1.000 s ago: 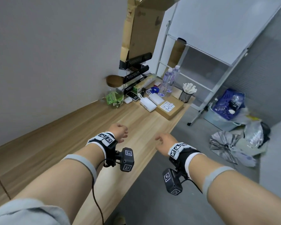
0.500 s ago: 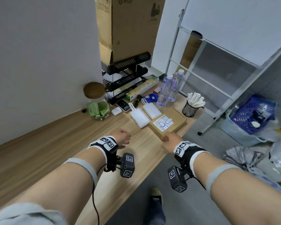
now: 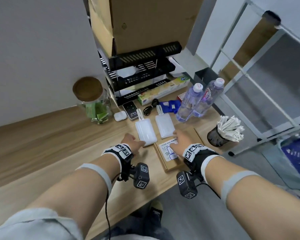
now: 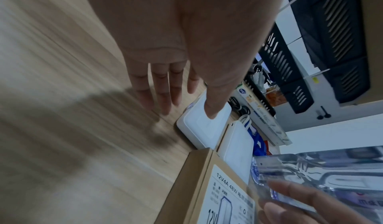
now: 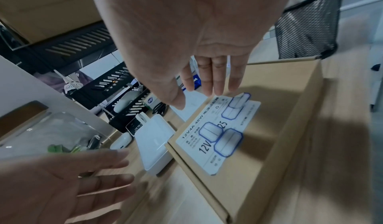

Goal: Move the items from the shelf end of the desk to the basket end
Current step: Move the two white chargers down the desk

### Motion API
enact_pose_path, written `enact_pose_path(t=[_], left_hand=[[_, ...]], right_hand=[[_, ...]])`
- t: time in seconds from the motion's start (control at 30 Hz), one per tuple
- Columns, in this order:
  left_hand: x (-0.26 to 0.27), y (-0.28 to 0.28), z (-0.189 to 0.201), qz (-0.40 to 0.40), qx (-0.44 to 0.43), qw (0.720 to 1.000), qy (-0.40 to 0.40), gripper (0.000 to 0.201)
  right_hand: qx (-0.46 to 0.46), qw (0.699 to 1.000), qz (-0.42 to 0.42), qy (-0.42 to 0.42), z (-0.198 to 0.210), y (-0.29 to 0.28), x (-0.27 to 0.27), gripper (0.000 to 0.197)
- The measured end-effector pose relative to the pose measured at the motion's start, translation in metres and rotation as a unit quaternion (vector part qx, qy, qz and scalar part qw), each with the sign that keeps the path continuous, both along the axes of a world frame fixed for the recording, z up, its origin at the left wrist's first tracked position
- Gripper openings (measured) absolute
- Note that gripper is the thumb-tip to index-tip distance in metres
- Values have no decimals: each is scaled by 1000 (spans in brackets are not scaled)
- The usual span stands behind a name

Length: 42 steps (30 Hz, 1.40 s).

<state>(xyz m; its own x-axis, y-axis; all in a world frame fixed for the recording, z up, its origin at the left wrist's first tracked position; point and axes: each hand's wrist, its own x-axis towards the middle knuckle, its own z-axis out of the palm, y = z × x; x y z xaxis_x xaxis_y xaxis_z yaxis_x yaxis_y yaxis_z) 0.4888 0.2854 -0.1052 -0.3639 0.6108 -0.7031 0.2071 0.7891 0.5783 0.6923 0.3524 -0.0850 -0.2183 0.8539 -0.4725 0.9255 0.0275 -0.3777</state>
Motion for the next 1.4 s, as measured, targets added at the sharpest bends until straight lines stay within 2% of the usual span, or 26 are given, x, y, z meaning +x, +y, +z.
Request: enact_pose_path(t=[0.23, 0.3, 0.37, 0.53, 0.63, 0.7, 0.8, 0.9, 1.0, 1.1, 1.13, 1.27, 1.4], left_hand=[[13, 49, -28, -60, -68, 989, 115, 98], [14, 57, -33, -78, -81, 983, 143, 105], [9, 63, -37, -101, -87, 980, 149, 108], [-7, 63, -45, -100, -49, 989, 100, 93], [-18, 53, -41, -76, -7, 994, 81, 69], [-29, 42, -36, -59, -6, 996, 71, 63], [-44, 16, -24, -19, -6, 998, 51, 60], [-54, -18, -5, 41, 12, 999, 23, 61], [-60, -61, 21, 137, 32, 990, -8, 61], [-69, -109, 36, 228, 59, 972, -13, 80], [-70, -125, 43, 251, 68, 966, -15, 77], [-74, -190, 76, 346, 107, 931, -38, 42], [-87, -264, 89, 448, 143, 880, -66, 50]], right_hand=[[34, 997, 11, -67, -24, 39, -20, 56], [26, 996, 9, -90, -32, 47, -26, 55], [14, 993, 5, -117, -40, 54, -34, 63], [-2, 981, -2, -196, -52, 64, -55, 92], [-17, 977, -8, -212, -50, 63, -62, 92], [-13, 980, 1, -197, -46, 58, -67, 85], [-20, 990, -7, -137, -38, 48, -78, 70], [-27, 997, -4, -68, -23, 37, -93, 78], [-43, 999, 32, -8, -3, 18, -111, 83], [-64, 991, 114, 6, 20, -10, -134, 82], [-65, 986, 153, 3, 25, -21, -144, 83], [-52, 954, 294, 3, 45, -72, -185, 76], [-40, 946, 320, 44, 62, -132, -218, 71]])
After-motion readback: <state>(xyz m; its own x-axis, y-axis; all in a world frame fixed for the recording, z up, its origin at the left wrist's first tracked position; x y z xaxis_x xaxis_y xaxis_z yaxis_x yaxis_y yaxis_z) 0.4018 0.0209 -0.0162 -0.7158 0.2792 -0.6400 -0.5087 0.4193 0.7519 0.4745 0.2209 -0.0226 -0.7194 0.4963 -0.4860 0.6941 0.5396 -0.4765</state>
